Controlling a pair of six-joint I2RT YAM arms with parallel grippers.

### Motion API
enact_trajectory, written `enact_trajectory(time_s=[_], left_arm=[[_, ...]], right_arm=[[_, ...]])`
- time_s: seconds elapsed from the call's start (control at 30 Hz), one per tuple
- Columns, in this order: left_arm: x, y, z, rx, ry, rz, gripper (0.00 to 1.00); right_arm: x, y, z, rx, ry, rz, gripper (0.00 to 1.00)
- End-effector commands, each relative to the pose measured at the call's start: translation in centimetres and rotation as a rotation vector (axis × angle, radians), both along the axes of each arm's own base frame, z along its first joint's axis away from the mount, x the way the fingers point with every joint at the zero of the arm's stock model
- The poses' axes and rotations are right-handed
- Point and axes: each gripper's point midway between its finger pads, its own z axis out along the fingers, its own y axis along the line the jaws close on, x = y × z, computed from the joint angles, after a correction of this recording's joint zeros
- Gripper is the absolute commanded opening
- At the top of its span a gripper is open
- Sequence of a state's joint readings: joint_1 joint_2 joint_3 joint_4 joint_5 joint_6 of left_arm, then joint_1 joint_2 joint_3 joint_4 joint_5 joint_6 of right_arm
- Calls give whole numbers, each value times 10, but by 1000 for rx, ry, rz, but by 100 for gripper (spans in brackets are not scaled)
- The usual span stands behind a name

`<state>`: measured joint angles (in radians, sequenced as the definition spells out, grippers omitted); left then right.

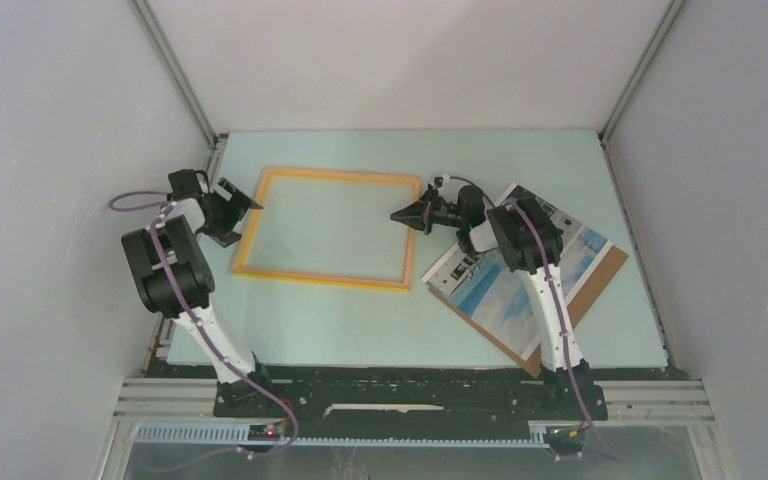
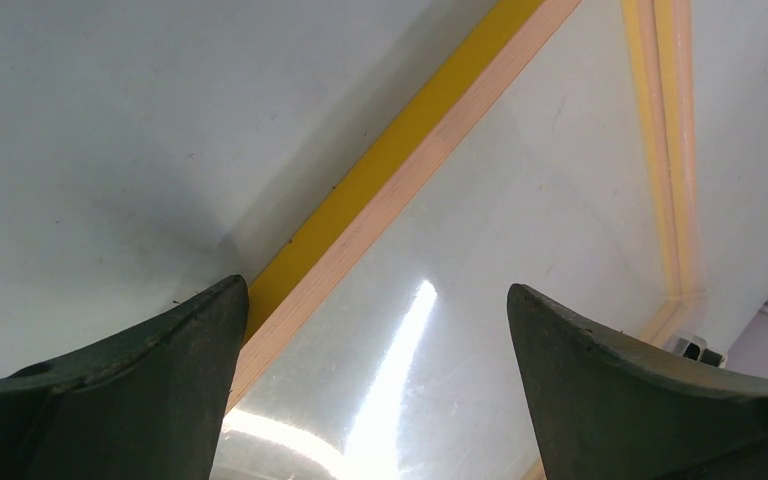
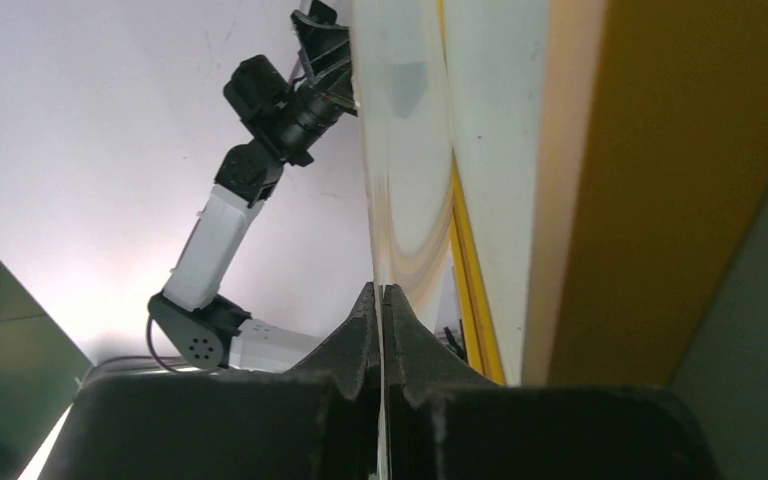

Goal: Put the photo into the frame
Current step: Adjust the photo frame item on the photo frame.

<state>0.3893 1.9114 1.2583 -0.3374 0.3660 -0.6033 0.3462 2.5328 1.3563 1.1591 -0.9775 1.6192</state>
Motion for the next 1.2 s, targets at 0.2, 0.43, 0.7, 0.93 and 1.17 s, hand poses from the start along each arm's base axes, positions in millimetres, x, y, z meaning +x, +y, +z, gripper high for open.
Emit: enact_trajectory(time_s=[0.2,0.43,0.7,0.93,1.17], left_arm=[[-1,-24,2,-81,-16,-35,100],[-2,-26,2,-91,-21,-35,100],[-2,-25,6,-83,-31,-35,100],[-8,-38,3,-157,-37,-24,100],[-18,-63,7,-250,-70,6,100]], right_arm=[[2,4,41,120,-66,-8,0],[-1,7,58,157,-94,-1,0],[-3,3,59,145,-108,-5,0],[-4,5,46,80,-107,2,0],[-5,-12,31,-28,-92,15,1]])
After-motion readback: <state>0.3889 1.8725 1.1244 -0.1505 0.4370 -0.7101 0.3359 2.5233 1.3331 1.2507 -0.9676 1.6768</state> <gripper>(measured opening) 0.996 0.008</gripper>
